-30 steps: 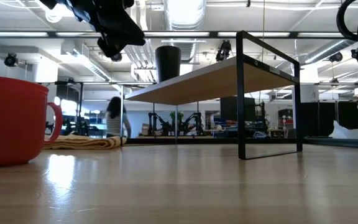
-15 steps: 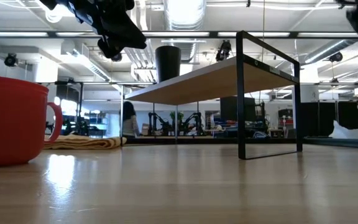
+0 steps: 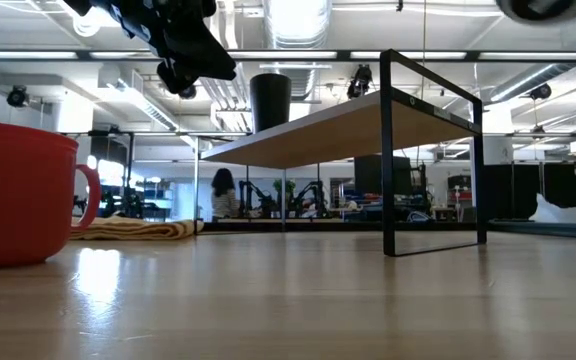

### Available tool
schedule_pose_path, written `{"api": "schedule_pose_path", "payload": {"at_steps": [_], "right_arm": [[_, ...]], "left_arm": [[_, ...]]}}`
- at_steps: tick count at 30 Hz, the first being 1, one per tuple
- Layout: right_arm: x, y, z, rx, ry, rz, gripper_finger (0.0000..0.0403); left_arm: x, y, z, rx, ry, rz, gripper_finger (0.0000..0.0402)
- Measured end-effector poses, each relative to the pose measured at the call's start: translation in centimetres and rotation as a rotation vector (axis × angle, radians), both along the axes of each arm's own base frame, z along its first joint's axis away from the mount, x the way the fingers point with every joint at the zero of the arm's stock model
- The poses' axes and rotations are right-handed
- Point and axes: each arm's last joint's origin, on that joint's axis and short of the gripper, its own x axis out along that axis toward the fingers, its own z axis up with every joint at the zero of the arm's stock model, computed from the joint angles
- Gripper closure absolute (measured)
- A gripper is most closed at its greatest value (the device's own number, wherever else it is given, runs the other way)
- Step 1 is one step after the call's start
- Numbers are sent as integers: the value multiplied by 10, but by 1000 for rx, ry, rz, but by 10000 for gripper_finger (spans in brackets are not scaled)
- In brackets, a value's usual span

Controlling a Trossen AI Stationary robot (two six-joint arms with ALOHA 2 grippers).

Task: Stack small to large cups/mugs on shelf
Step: Put the black mug on the shelf

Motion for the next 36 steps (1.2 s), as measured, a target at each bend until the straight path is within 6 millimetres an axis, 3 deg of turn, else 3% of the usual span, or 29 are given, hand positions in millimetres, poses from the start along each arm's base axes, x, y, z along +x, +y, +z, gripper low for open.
{"api": "schedule_pose_path", "payload": {"at_steps": [6,13,19,24,30,36], "right_arm": [[20,-22,31,-160,-118,19,389],[68,-71,42,-290,-70,-43,389],[117,-127,36,-150,-79,29,390],[154,-164,16,-73,-10,112,390],[193,-190,-4,-78,80,178,390],[220,-200,-12,-67,86,230,390]], "left_arm": [[0,1,0,8,0,21,336],[4,4,13,27,-86,65,336],[6,11,27,49,-155,87,336],[7,20,26,71,-146,137,336],[20,27,22,40,-120,148,336],[45,31,24,62,-97,140,336]]}}
